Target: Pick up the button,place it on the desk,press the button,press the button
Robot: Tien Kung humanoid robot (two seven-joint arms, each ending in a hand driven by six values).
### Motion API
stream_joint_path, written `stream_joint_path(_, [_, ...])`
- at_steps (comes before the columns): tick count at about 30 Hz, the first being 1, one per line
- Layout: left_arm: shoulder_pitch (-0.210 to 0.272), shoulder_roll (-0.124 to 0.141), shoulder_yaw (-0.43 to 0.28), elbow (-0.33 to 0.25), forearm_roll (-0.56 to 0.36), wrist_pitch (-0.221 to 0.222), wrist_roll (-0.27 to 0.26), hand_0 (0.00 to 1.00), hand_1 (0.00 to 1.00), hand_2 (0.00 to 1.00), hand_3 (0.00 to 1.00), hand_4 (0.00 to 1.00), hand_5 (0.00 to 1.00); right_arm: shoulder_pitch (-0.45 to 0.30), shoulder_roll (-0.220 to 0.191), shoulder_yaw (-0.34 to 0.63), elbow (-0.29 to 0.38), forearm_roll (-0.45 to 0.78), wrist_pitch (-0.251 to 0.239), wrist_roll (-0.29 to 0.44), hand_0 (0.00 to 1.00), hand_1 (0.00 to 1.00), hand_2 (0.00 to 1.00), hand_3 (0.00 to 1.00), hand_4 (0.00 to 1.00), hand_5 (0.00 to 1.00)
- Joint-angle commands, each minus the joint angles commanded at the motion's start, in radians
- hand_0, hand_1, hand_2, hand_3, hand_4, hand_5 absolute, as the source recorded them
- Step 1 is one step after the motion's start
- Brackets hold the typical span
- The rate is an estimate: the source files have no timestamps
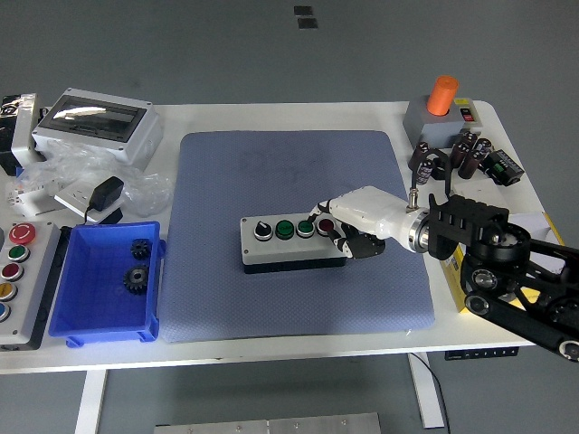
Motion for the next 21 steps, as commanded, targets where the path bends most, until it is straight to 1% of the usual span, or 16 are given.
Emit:
stream_joint_path(1, [0.0, 0.0, 0.0, 0.0, 0.0, 0.0, 0.0, 0.631, 0.633, 0.568, 0.666, 0.624, 0.162, -0.001, 0.002, -0.003, -0.003, 0.001, -0.001, -0.001, 0.224, 0.265, 0.218, 0.779, 0.223, 0.006])
stream_joint_path(8, [-0.001, 0.0, -0.001, 0.0, 0.001, 0.001, 0.0, 0.631, 0.633, 0.568, 0.665, 0.625, 0.163, 0.001, 0.018, -0.029, -0.023, -0.003, -0.001, -0.014, 0.222, 0.263, 0.217, 0.777, 0.223, 0.002])
stream_joint_path(12, [-0.001, 0.0, 0.0, 0.0, -0.001, 0.002, -0.001, 0.631, 0.633, 0.568, 0.665, 0.625, 0.163, -0.001, 0.019, -0.034, -0.025, -0.007, -0.006, -0.016, 0.222, 0.263, 0.217, 0.777, 0.223, 0.002])
stream_joint_path(16, [0.002, 0.0, 0.002, 0.0, -0.004, 0.002, -0.001, 0.631, 0.633, 0.568, 0.664, 0.624, 0.165, -0.016, 0.007, 0.018, -0.01, 0.033, -0.024, 0.023, 0.221, 0.26, 0.216, 0.771, 0.22, 0.002])
stream_joint_path(18, [0.002, -0.001, 0.002, 0.0, -0.004, 0.002, -0.001, 0.631, 0.633, 0.568, 0.664, 0.624, 0.165, -0.028, -0.002, 0.057, 0.002, 0.073, -0.026, 0.052, 0.221, 0.26, 0.216, 0.771, 0.22, 0.002])
stream_joint_path(21, [0.002, -0.001, 0.001, 0.0, -0.004, 0.002, -0.001, 0.631, 0.633, 0.569, 0.664, 0.625, 0.165, -0.058, -0.011, 0.123, 0.013, 0.135, -0.043, 0.093, 0.218, 0.259, 0.215, 0.768, 0.22, 0.002])
